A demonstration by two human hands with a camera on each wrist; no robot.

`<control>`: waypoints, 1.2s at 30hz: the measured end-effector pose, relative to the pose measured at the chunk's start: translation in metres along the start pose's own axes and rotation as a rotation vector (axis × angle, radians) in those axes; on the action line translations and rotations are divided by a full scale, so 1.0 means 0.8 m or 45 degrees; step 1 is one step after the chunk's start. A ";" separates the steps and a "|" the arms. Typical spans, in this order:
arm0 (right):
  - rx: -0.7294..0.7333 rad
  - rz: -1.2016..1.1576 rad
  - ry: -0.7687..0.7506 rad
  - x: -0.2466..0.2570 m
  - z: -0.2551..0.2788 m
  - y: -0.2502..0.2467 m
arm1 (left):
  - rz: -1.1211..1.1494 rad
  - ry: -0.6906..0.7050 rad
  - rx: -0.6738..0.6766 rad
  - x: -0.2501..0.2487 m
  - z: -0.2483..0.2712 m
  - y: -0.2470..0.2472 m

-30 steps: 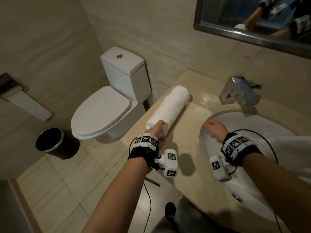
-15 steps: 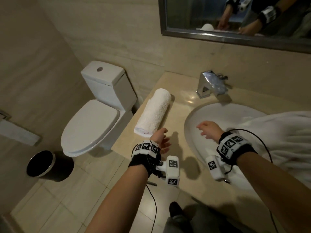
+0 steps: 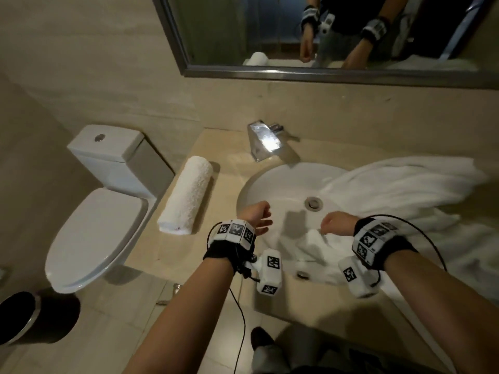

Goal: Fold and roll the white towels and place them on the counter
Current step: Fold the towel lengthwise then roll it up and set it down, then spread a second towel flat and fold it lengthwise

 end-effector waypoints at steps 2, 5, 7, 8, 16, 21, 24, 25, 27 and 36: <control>0.054 0.096 0.078 -0.041 0.002 0.001 | -0.002 -0.016 0.041 0.003 0.005 0.033; 0.110 0.235 0.182 -0.092 0.004 0.011 | -0.037 -0.019 0.084 0.012 0.013 0.068; 0.150 0.298 0.214 -0.121 0.001 0.022 | -0.102 -0.010 0.087 0.017 0.020 0.085; 0.167 0.300 0.217 -0.130 0.001 0.027 | -0.134 0.002 0.090 0.018 0.023 0.092; -0.107 0.439 0.058 -0.151 -0.003 0.039 | -0.353 0.090 0.152 0.032 0.051 0.137; -0.162 0.101 -0.284 -0.120 0.044 0.003 | -0.454 0.166 0.161 0.040 0.069 0.150; -0.181 -0.496 -0.451 -0.116 0.087 -0.053 | -0.587 0.343 0.225 0.024 0.076 0.162; -0.201 -0.666 -0.489 -0.118 0.101 -0.074 | -0.662 0.447 0.257 0.014 0.081 0.168; -0.120 -0.914 -0.613 -0.117 0.132 -0.105 | -0.760 0.650 0.375 -0.010 0.093 0.184; -0.535 -0.602 -0.699 -0.139 0.197 -0.177 | -0.942 1.177 0.085 -0.119 0.132 0.184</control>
Point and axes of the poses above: each hand's wrist, its own z-axis away from the middle knuckle, its own y-axis out of the palm, x = y × z, the point moved 5 cm from there along -z, towards the middle knuckle, and after that the axes turned 14 degrees about y, right-handed, at the moved point
